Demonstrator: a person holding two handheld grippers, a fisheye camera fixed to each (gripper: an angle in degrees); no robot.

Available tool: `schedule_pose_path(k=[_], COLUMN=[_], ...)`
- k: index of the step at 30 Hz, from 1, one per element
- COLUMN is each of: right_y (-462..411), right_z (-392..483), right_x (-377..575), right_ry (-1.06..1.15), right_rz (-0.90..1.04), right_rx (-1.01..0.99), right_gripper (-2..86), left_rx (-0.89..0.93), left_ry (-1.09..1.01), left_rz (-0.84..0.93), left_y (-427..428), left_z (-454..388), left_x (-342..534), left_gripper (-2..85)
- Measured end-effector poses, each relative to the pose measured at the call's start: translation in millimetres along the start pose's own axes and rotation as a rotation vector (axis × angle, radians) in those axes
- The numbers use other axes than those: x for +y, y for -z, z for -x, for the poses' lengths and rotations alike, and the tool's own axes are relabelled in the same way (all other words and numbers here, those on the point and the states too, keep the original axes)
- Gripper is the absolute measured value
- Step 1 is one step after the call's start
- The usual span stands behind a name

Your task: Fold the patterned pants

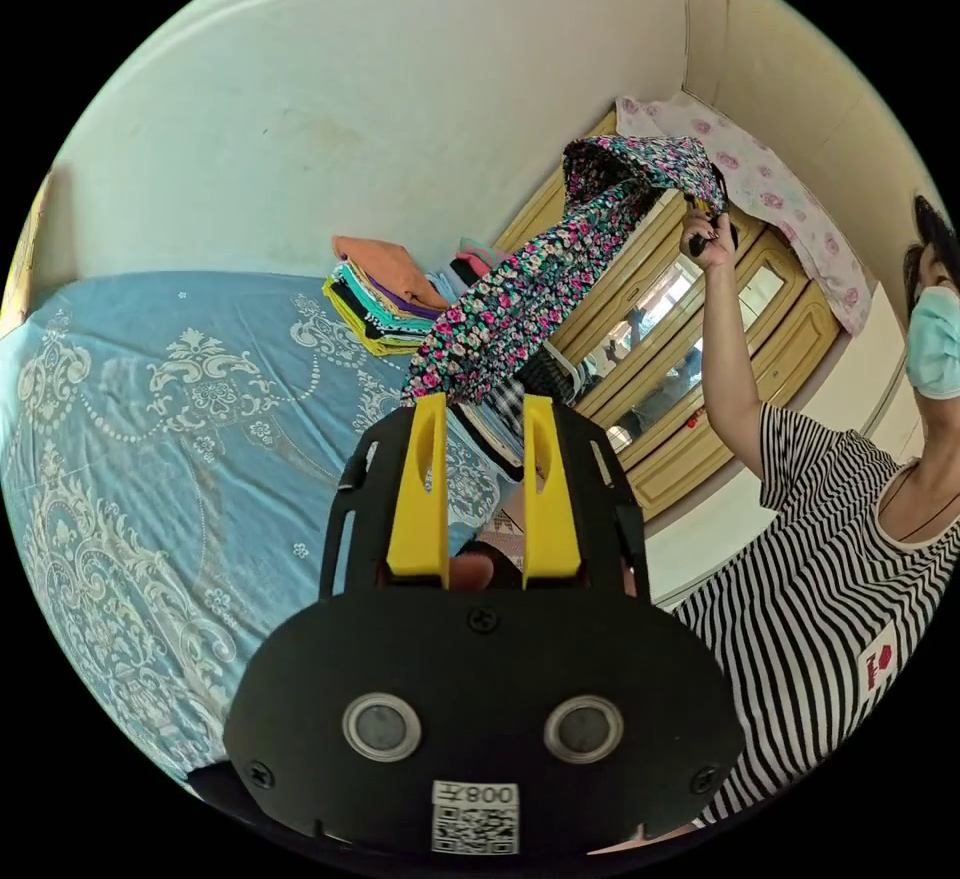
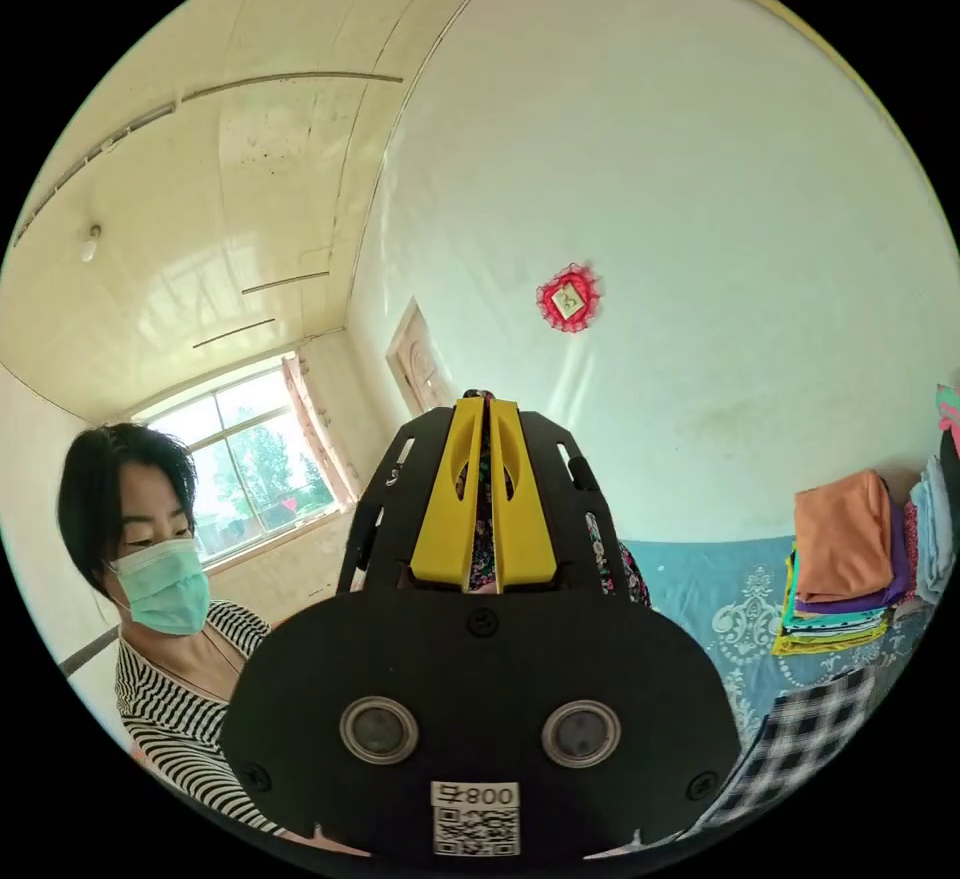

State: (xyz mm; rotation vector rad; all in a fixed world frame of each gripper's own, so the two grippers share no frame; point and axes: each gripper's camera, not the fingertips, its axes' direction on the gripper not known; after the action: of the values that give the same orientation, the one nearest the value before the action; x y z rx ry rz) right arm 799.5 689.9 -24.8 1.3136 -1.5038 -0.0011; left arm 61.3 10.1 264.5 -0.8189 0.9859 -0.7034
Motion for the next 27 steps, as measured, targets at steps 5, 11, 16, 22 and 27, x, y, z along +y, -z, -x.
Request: schedule_pose_path(k=[5,11,16,22,27], right_y=[-82.7,-171.2,-229.4,-276.8,-302.9], right_z=[24.2,42.0,60.1,66.8,59.1], right_x=[61.7,124.6,159.2,189.7,209.8], right_ry=[-0.065,-0.125,-0.093,-0.067,-0.065], right_rz=[0.056,0.134,0.204,0.226,0.230], right_rx=[-0.205,-0.298,-0.281,-0.257,-0.237], right_gripper=[0.5,0.6,0.5,0.6,0.6], left_rx=[-0.139,-0.066,0.081,0.050,-0.125], left_ry=[0.031,0.151,0.080,-0.035,-0.018], left_rz=[-0.015,-0.035,0.011,0.028,0.019], left_y=[79.4,136.9,152.8,166.8,192.2], left_z=[-3.7,-3.6,-26.4,-54.0,-55.7], left_x=[62.3,125.9,145.0,142.7,141.1], left_gripper=[13.7,13.8,13.9,14.5,14.0])
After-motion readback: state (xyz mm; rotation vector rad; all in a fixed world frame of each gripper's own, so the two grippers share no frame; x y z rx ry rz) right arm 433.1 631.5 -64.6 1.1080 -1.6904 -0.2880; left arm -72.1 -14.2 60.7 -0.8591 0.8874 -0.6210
